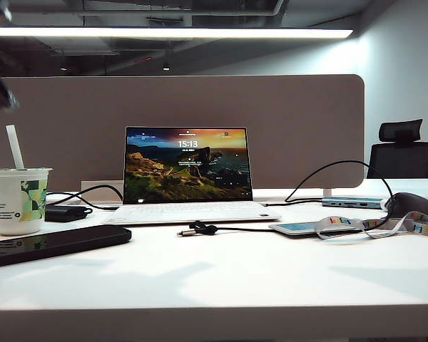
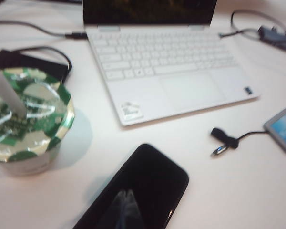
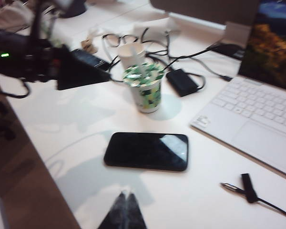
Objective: Pick up the black phone, pick up the charger plug, insert the charger plug into the phone's charging port, and finally place the connected phone back on the desk.
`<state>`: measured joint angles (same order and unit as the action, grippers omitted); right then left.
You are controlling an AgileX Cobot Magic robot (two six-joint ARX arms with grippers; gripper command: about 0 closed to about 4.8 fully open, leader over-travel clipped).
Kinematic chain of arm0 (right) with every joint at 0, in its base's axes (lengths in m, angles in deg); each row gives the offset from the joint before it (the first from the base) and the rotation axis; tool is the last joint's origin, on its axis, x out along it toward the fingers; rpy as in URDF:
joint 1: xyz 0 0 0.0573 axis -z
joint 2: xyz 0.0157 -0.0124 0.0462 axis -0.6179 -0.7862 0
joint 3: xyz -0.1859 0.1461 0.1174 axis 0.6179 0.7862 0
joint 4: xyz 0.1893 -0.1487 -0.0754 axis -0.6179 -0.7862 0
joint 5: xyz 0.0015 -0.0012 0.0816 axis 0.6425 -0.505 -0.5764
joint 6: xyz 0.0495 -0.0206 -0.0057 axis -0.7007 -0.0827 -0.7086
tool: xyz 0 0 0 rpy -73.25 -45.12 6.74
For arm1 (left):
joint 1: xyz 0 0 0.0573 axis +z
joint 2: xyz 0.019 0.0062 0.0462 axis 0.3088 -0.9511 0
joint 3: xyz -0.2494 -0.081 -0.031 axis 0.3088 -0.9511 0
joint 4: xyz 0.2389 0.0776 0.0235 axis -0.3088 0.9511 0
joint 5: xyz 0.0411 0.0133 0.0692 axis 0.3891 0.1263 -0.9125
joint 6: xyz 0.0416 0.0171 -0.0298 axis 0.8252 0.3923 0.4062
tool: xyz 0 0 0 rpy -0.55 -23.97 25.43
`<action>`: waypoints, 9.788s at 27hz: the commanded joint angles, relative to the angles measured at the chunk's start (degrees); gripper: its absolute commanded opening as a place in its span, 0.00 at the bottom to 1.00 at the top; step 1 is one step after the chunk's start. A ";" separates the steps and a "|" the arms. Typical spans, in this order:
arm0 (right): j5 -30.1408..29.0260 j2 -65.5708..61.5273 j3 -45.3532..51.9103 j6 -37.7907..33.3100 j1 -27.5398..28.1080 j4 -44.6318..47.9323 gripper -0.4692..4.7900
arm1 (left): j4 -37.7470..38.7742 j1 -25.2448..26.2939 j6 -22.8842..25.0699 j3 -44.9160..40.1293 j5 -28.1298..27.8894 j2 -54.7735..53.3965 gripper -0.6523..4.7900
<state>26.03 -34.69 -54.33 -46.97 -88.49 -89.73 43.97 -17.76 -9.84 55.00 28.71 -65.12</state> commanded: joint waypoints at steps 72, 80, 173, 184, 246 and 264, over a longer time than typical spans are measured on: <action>-8.31 -32.79 -7.85 -4.00 4.24 7.15 0.08 | -14.64 -7.15 7.19 0.22 -21.90 -30.47 0.11; -9.79 -43.21 -15.23 -1.31 6.34 6.80 0.08 | -13.70 -7.17 8.81 0.22 -8.46 -32.48 0.11; -18.56 -52.46 -15.17 9.77 -1.49 3.98 0.08 | -6.49 -12.87 12.68 1.11 7.26 -32.57 0.11; -15.37 -52.59 -15.19 8.96 -1.33 12.85 0.08 | -7.21 -12.85 6.03 1.14 -0.46 -32.41 0.11; -20.81 -59.78 -32.13 24.20 14.91 -3.08 0.08 | 15.67 -24.28 -11.32 1.38 0.50 -24.24 0.11; -18.75 -61.02 -34.01 24.55 12.85 -10.01 0.08 | 15.50 -24.28 -13.09 1.38 -7.23 -24.26 0.11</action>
<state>7.19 -95.78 -87.84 -22.93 -75.53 -96.84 59.48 -42.04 -22.92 56.40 23.26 -89.40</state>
